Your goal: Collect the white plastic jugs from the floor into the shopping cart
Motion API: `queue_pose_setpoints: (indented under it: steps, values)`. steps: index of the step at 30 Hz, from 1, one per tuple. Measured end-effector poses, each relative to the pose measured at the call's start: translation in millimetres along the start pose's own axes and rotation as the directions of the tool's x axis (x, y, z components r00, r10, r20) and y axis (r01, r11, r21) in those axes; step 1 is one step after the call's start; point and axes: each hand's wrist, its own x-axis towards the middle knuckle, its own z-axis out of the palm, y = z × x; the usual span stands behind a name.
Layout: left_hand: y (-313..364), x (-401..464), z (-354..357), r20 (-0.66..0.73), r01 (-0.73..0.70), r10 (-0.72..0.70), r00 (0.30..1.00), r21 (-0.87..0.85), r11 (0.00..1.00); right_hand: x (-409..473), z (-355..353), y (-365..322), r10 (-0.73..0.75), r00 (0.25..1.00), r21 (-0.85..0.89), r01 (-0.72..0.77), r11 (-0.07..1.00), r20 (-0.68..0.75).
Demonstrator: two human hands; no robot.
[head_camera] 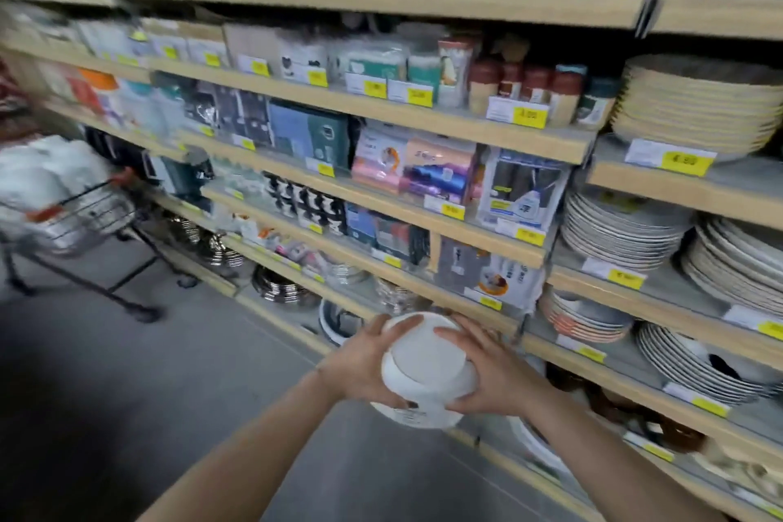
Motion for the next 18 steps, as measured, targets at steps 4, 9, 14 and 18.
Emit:
queue_pose_setpoints:
  steps: [4,9,14,18]
  values:
    - [-69.8,-74.4,-42.3,-0.065,0.139,-0.141,0.988,-0.026,0.99,65.1,19.2,-86.9,-0.095,0.995,-0.004,0.095,0.995,0.038]
    - [-141.0,-162.0,-94.0,-0.14,0.273,-0.282,0.949,-0.08,0.959,135.4,38.0,-194.1,-0.221,0.972,0.054,0.217,0.975,0.082]
    - [-201.3,-210.6,-127.0,-0.181,0.366,-0.378,0.908,-0.099,0.925,204.2,49.9,-260.3,-0.311,0.936,0.019,0.312,0.95,0.167]
    - [-256.9,-218.0,-144.3,-0.19,0.438,-0.459,0.868,-0.142,0.888,274.6,58.1,-289.6,-0.369,0.906,0.008,0.376,0.927,0.207]
